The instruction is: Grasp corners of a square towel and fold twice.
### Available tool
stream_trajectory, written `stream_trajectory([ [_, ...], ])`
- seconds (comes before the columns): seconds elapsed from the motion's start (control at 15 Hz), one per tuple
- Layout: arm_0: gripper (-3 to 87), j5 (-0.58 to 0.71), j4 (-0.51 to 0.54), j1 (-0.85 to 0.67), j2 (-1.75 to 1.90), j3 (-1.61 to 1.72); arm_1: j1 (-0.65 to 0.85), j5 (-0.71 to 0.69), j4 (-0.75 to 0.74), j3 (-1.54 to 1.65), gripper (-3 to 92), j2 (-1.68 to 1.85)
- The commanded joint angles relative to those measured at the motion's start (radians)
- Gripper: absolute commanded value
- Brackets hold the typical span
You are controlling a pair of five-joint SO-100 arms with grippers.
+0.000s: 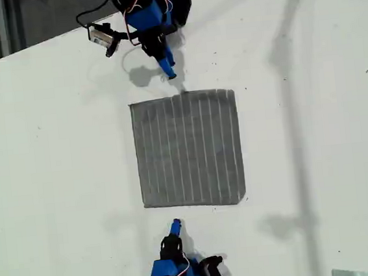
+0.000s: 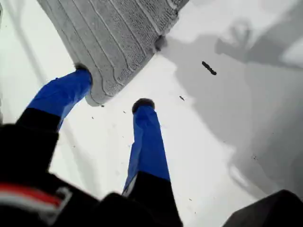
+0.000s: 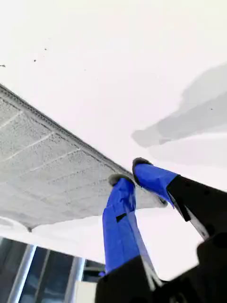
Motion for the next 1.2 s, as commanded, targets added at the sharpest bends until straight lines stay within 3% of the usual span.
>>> stream_trajectory([
  [0.0,10.6,-0.595,-0.052,0.002,0.006,0.011,0.433,-0.018,0.048,-0.077,15.7,0.005],
  [0.27,13.7,-0.41,-0.015,-0.183,0.006,-0.021,0.388,-0.031,0.017,-0.049,21.5,0.005],
  [0.4,13.1,-0.394,0.02,-0.264,0.006,-0.026,0.35,-0.032,-0.025,-0.015,19.5,-0.009],
  [0.47,13.2,-0.368,-0.031,-0.238,0.006,-0.015,0.336,-0.094,-0.031,-0.035,24.1,-0.008],
  [0.53,13.1,-0.353,-0.1,-0.212,0.006,0.003,0.27,-0.229,-0.176,-0.061,30.0,-0.028],
  [0.6,13.1,-0.356,-0.106,-0.202,-0.005,0.005,0.204,-0.293,-0.319,-0.163,30.1,-0.265],
  [0.67,13.4,-0.351,-0.098,-0.19,-0.002,0.005,0.143,-0.305,-0.275,-0.396,34.4,-0.721],
  [0.8,13.3,-0.368,-0.083,-0.166,-0.002,0.005,-0.055,-0.265,-0.322,-0.549,37.1,-1.138],
  [1.13,12.4,-0.367,-0.081,-0.184,0.0,0.006,-0.402,0.012,-0.483,-0.508,36.4,-1.296],
])
